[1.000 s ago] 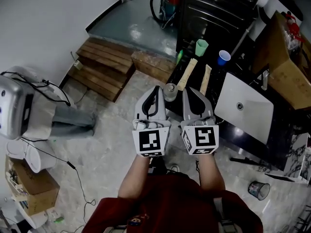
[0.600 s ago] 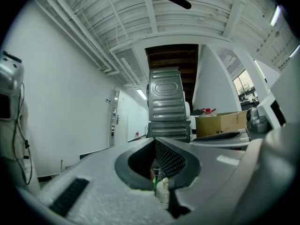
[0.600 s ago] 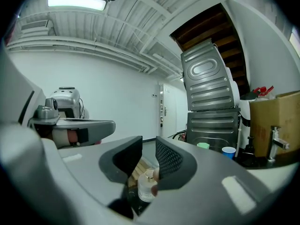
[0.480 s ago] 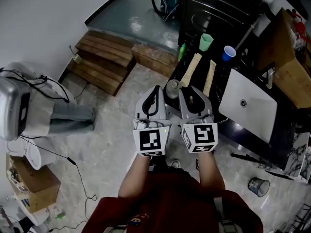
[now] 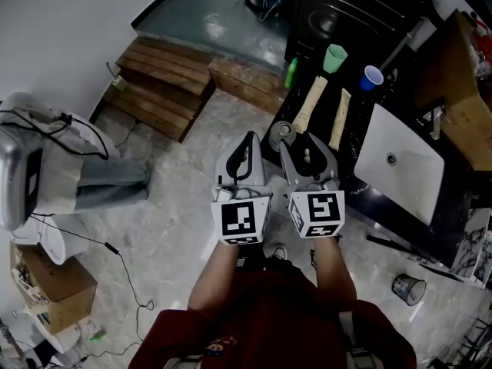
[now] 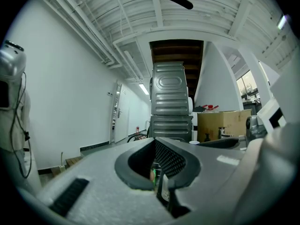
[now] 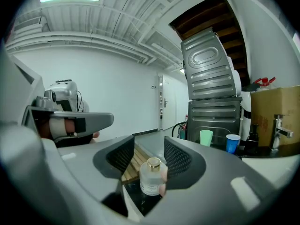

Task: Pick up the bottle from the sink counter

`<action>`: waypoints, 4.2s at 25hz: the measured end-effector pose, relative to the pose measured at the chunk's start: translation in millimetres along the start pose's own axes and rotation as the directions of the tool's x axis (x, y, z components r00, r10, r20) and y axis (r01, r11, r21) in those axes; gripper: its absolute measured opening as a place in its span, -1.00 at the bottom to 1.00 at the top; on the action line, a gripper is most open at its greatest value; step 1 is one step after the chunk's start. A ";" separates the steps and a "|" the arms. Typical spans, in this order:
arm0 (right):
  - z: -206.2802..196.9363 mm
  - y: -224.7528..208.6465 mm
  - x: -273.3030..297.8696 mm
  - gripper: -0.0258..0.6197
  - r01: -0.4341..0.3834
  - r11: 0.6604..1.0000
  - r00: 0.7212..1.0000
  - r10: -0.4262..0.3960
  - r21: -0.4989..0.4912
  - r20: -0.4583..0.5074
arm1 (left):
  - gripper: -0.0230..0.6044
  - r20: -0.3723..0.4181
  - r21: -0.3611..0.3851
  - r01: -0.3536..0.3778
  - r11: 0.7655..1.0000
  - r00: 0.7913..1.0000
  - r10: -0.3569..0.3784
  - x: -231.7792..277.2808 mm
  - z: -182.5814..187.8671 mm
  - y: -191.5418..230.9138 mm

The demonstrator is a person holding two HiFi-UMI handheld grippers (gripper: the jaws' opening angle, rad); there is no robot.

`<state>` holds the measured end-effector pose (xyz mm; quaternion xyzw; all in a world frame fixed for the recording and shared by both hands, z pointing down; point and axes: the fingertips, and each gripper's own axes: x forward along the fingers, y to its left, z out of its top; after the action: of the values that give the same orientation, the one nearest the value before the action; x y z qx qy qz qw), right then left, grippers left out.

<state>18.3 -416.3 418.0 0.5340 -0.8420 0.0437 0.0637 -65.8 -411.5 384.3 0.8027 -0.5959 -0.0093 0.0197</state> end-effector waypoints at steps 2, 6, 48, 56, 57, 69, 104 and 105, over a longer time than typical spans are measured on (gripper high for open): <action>-5.0 0.1 4.9 -0.26 0.003 1.000 1.000 -0.003 0.001 -0.013 | -0.92 -0.007 -0.003 0.000 1.000 1.000 -0.001 2.7 -3.6 3.9; -15.9 -0.8 13.9 -0.14 0.011 1.000 0.999 -0.010 0.005 -0.037 | -0.92 -0.025 -0.015 0.005 1.000 1.000 -0.006 8.1 -11.7 10.0; -117.2 -9.6 86.8 0.31 0.015 0.998 0.957 0.002 0.056 -0.290 | -0.92 -0.161 -0.076 0.005 0.997 0.987 -0.017 50.2 -84.4 47.2; -117.1 -10.7 89.8 0.22 0.026 0.999 0.956 -0.017 0.030 -0.294 | -0.92 -0.156 -0.079 -0.003 0.997 0.988 -0.010 50.0 -84.2 52.8; -116.8 -10.2 90.2 0.21 0.026 0.999 0.956 -0.018 0.025 -0.294 | -0.92 -0.160 -0.076 -0.003 0.997 0.987 -0.009 49.2 -85.1 53.7; -118.4 -9.0 91.6 0.12 0.030 1.000 0.956 -0.031 -0.007 -0.292 | -0.92 -0.166 -0.071 0.002 0.997 0.986 -0.013 46.2 -85.4 55.7; -67.7 -42.5 49.9 0.12 0.137 0.991 0.974 -0.135 -0.001 -0.181 | -0.92 -0.098 -0.052 0.127 0.991 0.986 -0.131 56.1 -50.4 2.1; -63.6 -43.5 47.1 0.12 0.142 0.990 0.975 -0.140 -0.003 -0.174 | -0.92 -0.096 -0.048 0.135 0.990 0.986 -0.139 56.1 -48.3 -0.6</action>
<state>41.6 -467.9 488.4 0.5867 -0.7931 0.0892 0.1373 -47.1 -464.1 433.0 0.8406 -0.5374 0.0172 0.0651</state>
